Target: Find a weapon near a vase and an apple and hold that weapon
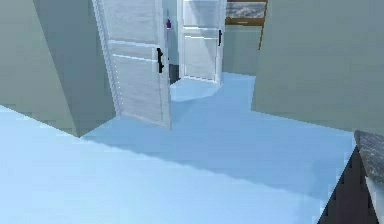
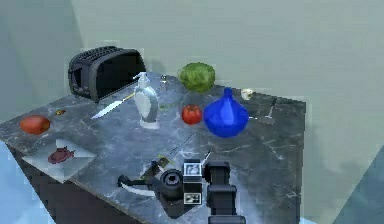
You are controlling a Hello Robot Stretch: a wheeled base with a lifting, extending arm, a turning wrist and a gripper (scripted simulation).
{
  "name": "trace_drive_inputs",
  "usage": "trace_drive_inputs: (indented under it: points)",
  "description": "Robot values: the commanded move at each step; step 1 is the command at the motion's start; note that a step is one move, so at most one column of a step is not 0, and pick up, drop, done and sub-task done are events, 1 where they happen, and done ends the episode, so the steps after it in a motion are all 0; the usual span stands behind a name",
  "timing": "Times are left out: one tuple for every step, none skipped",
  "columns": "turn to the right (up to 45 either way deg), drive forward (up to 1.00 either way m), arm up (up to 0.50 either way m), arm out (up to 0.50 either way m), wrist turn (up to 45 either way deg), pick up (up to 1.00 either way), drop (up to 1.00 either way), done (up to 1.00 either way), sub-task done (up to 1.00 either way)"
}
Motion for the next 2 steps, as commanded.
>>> trace_drive_inputs:
  points:
    - [0.0, 0.0, 0.1, 0.0, 0.0, 0.0, 0.0, 0.0, 0.0]
    - [0.0, 0.0, 0.0, 0.0, 0.0, 0.0, 0.0, 1.0, 0.0]
